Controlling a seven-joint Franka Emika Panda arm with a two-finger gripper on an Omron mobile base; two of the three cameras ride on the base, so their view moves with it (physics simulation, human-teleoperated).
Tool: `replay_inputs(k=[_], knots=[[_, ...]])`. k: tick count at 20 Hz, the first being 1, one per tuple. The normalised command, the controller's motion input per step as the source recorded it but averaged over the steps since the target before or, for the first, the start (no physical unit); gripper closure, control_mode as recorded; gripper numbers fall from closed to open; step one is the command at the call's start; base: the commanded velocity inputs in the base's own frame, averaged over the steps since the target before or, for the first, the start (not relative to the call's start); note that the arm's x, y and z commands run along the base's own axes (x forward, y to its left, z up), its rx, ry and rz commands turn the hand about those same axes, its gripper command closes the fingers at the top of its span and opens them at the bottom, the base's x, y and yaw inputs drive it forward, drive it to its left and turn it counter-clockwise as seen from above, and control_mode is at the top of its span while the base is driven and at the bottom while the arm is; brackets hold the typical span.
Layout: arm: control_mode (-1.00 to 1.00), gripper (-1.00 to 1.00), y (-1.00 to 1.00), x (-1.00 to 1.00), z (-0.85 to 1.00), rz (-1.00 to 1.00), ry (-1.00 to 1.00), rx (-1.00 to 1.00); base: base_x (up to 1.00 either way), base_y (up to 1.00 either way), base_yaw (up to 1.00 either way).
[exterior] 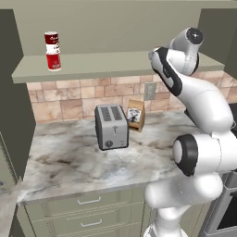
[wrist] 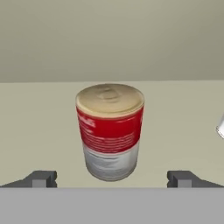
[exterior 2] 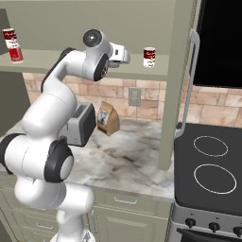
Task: Stack two cans on top of the other two cans in the cabinet.
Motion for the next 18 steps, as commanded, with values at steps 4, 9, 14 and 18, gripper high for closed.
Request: replay_inputs(k=[4, 9, 14, 18], knots=[[-1.00, -1.00, 0.00, 0.16, -0.06, 0.00, 0.00, 0.00, 0.00, 0.00, 0.00], [-1.00, -1.00, 0.00, 0.14, -0.04, 0.00, 0.00, 0.00, 0.00, 0.00, 0.00], [-1.00, -1.00, 0.00, 0.13, -0.04, 0.00, 0.00, 0.00, 0.00, 0.00, 0.00], [-1.00, -1.00, 0.00, 0.13, -0.03, 0.00, 0.00, 0.00, 0.00, 0.00, 0.00]])
